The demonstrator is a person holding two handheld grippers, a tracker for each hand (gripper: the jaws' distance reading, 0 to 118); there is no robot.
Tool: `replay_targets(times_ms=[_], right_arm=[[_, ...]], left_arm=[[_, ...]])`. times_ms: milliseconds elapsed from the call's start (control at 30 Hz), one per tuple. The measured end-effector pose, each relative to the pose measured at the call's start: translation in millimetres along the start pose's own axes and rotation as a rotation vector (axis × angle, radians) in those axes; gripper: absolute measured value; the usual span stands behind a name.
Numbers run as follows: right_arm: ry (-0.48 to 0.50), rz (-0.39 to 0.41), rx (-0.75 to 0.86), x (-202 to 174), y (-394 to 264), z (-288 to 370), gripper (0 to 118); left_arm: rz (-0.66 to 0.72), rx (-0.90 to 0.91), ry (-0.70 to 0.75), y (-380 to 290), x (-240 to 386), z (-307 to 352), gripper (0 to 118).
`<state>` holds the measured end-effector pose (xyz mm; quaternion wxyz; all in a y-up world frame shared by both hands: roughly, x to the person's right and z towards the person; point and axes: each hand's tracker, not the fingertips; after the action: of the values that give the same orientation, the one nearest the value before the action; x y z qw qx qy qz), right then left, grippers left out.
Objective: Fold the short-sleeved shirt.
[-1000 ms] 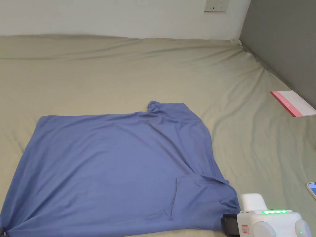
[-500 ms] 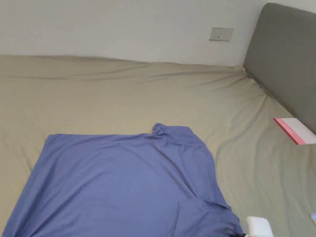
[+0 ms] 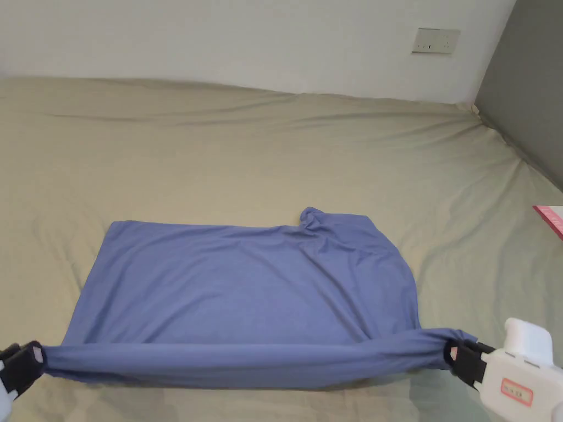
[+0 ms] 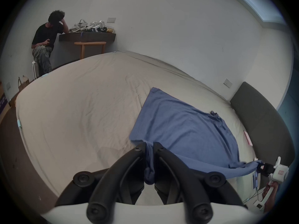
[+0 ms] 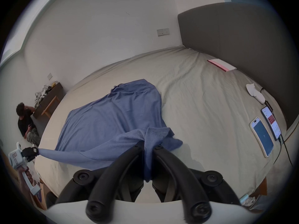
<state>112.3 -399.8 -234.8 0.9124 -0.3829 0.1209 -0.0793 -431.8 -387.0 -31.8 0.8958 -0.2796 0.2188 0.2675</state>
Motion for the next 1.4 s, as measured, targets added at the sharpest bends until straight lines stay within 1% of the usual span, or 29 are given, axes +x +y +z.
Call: replay_targets(times_ms=[167,267,333,400,500,567,633,667,700,733,767,800,833,867,900,933,967,1000,1067,1133,1200,1267,1300,1333,1400], right_arm=[[-0.057,-0.015,-0.055,-5.6,28.5,-63.6,10],[-0.094,-0.023,-0.098,-10.4,37.2,-100.3,10],[-0.133,-0.001,-0.151,-11.8,39.1,-127.3,10],[-0.146,0.018,-0.178,-10.8,37.9,-149.0,10],[-0.168,0.022,-0.219,-3.4,30.8,-173.1,10],[-0.166,-0.006,-0.213,2.0,25.3,-179.0,10],[-0.165,0.004,-0.192,0.5,26.0,-176.2,10],[-0.167,0.023,-0.191,-0.2,26.4,-176.6,11],[-0.162,0.030,-0.183,0.5,26.8,-176.8,15],[-0.138,0.028,-0.163,4.1,29.0,-177.5,32],[-0.127,0.031,-0.149,3.0,33.3,-174.2,55],[-0.130,0.033,-0.141,5.1,38.4,-172.1,79],[-0.166,0.035,-0.129,5.1,45.2,-167.7,96],[-0.204,0.020,-0.096,6.1,51.9,-157.0,96],[-0.200,0.001,-0.048,5.7,58.9,-146.2,96],[-0.147,-0.026,0.013,5.2,64.7,-128.9,96],[-0.127,-0.038,0.057,2.8,69.1,-114.9,96],[-0.116,-0.016,0.094,-2.8,74.7,-97.7,96],[-0.125,0.067,0.163,-18.2,83.4,-66.2,96],[-0.115,0.210,0.275,-48.5,91.3,-18.9,96],[-0.089,0.311,0.371,-76.3,95.0,21.8,96],[-0.098,0.399,0.442,-103.1,97.2,57.9,96],[-0.101,0.431,0.463,-109.9,101.2,65.8,96],[-0.088,0.446,0.499,-119.8,100.6,81.3,96],[-0.052,0.447,0.544,-135.6,97.7,106.5,94]], left_arm=[[0.009,-0.035,0.015,20.3,10.3,-51.2,8],[-0.012,-0.082,0.046,25.2,16.4,-86.8,8],[-0.061,-0.123,0.082,25.8,21.0,-112.7,8],[-0.084,-0.155,0.115,24.5,24.2,-135.3,8],[-0.130,-0.206,0.153,18.7,27.5,-165.2,8],[-0.141,-0.226,0.147,12.7,24.4,-178.2,8],[-0.166,-0.208,0.129,7.9,22.0,-180.8,8],[-0.180,-0.200,0.119,9.4,22.0,-179.9,8],[-0.196,-0.217,0.112,11.8,20.6,-180.2,8],[-0.197,-0.223,0.102,15.2,18.8,-180.3,9],[-0.190,-0.231,0.085,19.9,16.3,-179.6,16],[-0.175,-0.245,0.075,25.4,14.7,-176.9,30],[-0.168,-0.241,0.079,30.8,17.0,-170.2,62],[-0.171,-0.222,0.071,35.7,18.4,-160.9,89],[-0.183,-0.176,0.043,41.0,20.4,-149.4,108],[-0.184,-0.138,0.012,46.2,23.4,-135.5,108],[-0.183,-0.098,-0.002,51.7,27.1,-121.7,112],[-0.187,-0.050,-0.021,58.3,32.8,-103.9,116],[-0.214,0.033,-0.050,68.9,45.8,-70.8,116],[-0.265,0.162,-0.068,78.5,63.3,-29.3,116],[-0.320,0.256,-0.073,83.3,79.9,7.3,116],[-0.359,0.356,-0.071,87.8,84.9,31.2,116],[-0.377,0.404,-0.070,87.0,92.7,47.9,116],[-0.397,0.439,-0.064,84.4,105.0,63.7,116],[-0.422,0.497,-0.063,80.0,121.2,89.1,115]])
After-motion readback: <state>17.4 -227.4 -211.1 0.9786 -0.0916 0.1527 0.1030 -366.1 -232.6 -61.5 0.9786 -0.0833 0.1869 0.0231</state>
